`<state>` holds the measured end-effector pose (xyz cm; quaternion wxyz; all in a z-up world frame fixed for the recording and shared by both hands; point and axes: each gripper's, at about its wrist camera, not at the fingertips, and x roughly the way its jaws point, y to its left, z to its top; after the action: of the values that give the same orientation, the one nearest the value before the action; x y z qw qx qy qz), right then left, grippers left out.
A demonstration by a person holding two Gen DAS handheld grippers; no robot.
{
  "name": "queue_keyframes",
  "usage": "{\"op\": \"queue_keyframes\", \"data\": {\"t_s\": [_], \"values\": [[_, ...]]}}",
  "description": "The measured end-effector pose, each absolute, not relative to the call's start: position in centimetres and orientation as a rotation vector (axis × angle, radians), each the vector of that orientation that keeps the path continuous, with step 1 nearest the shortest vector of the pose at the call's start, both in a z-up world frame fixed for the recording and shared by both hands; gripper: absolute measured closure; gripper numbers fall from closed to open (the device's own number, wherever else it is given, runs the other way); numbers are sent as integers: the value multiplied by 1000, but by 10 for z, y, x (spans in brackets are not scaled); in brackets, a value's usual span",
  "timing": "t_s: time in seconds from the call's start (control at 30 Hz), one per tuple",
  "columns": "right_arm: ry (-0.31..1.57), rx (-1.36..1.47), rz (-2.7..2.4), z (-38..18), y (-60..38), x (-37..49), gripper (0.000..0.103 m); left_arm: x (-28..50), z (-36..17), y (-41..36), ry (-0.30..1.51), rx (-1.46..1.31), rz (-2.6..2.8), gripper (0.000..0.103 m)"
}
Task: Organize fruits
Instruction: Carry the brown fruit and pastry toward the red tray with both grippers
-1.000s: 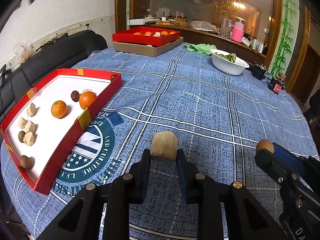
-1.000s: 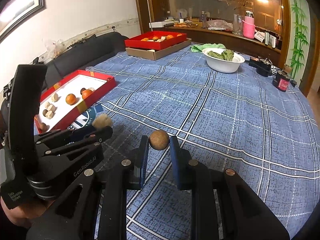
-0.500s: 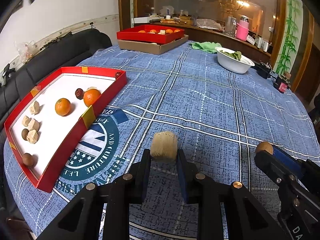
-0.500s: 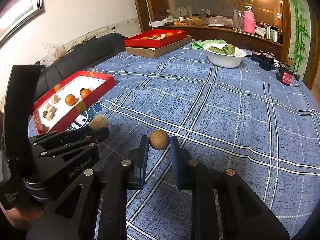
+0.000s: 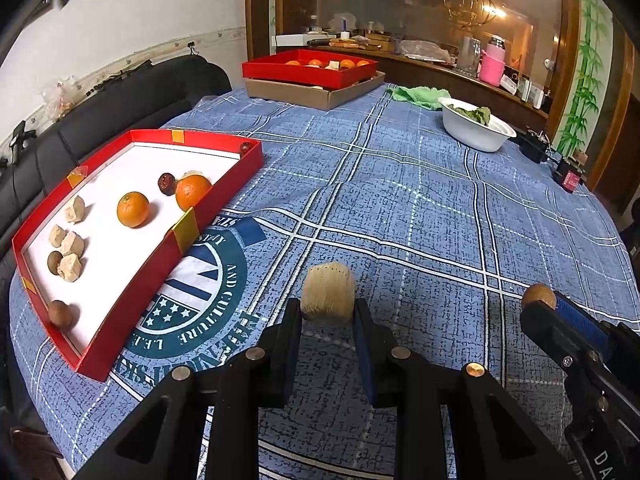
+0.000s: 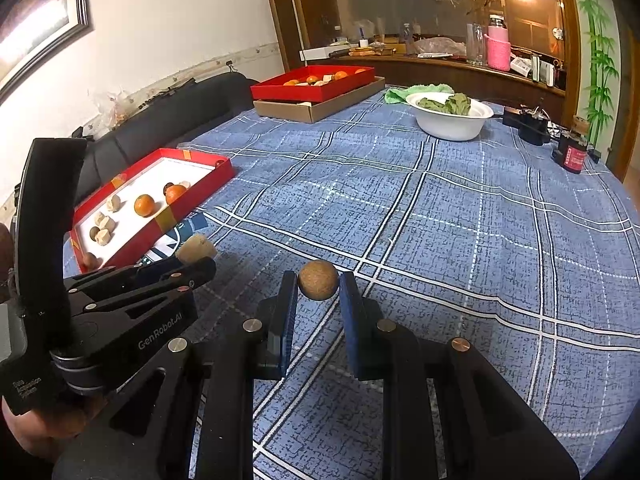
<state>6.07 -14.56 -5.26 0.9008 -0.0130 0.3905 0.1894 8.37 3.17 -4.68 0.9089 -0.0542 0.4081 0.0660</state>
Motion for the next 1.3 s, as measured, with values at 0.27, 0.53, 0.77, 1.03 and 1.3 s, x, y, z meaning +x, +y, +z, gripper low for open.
{"op": "queue_keyframes", "data": {"t_s": [0.27, 0.53, 0.77, 1.03, 1.3], "values": [[808, -24, 381, -53, -146, 63, 83, 84, -48, 35, 847, -136, 127, 78], [815, -10, 381, -54, -148, 65, 83, 86, -49, 35, 855, -135, 121, 78], [810, -3, 382, -54, -149, 65, 83, 85, -49, 35, 852, -136, 128, 78], [807, -3, 379, -53, -149, 65, 83, 83, -49, 36, 846, -142, 134, 78], [801, -6, 372, -53, -149, 65, 83, 80, -47, 37, 834, -138, 137, 78]]}}
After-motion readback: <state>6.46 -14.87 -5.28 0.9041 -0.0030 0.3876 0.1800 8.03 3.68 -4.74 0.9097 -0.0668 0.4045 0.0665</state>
